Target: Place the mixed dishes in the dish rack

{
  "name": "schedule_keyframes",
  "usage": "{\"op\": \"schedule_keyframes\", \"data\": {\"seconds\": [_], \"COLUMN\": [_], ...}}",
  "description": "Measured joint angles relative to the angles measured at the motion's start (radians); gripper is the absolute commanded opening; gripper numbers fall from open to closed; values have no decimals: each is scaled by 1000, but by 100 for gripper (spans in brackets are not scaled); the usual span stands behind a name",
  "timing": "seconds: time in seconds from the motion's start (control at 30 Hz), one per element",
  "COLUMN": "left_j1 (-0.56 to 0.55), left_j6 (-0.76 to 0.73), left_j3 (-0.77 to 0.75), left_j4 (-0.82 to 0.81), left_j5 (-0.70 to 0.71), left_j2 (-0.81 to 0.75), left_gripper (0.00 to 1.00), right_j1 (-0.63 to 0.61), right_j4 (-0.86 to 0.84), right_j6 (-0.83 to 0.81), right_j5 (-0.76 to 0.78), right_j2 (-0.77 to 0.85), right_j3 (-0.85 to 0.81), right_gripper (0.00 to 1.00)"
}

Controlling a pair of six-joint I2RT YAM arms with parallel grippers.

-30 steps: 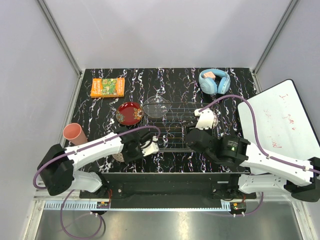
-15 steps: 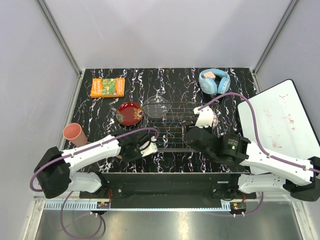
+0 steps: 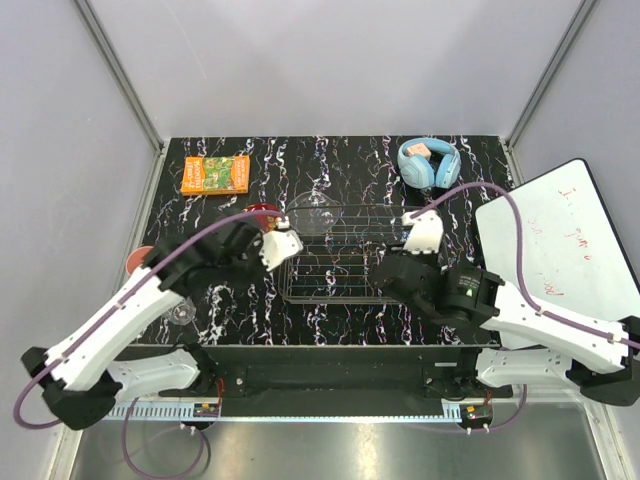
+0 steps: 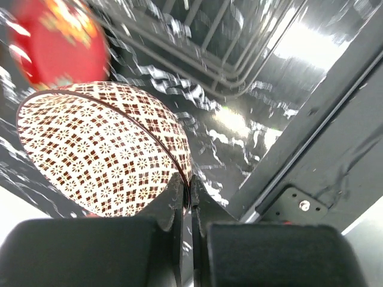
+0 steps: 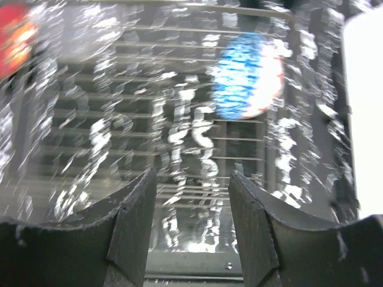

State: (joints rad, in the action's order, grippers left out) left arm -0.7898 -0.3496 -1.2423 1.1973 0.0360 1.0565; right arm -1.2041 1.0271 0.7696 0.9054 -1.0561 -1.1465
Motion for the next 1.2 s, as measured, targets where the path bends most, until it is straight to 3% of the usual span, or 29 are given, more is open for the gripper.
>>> {"op": "schedule_keyframes", "data": {"seconds": [0.2, 0.3, 0.47, 0.63, 0.87, 1.2], "left_j1": [0, 2, 2, 16, 27, -8], "left_j6": [-16, 26, 225, 550, 855, 1056], "left_j3": [-177, -262, -287, -289, -291, -330], "left_j4": [3, -70, -296, -538, -718, -775], "left_j5": [-113, -253, -546, -715, -758, -709], "left_j2": [-56, -37, 70, 283, 405, 441], "left_gripper": [0, 0, 0, 0, 0, 0], "right_j1": [308, 399, 512, 739, 872, 955], "right_j4": [119, 121, 41, -90, -235, -344], "right_j6": [183, 230, 230, 191, 134, 119], "right_j5": [79, 119, 149, 68, -64, -296], "right_j2": [43, 78, 57, -22, -119, -158], "right_j3": [-2, 16, 45, 129, 216, 317], "right_gripper": [60, 60, 60, 60, 60, 56]}}
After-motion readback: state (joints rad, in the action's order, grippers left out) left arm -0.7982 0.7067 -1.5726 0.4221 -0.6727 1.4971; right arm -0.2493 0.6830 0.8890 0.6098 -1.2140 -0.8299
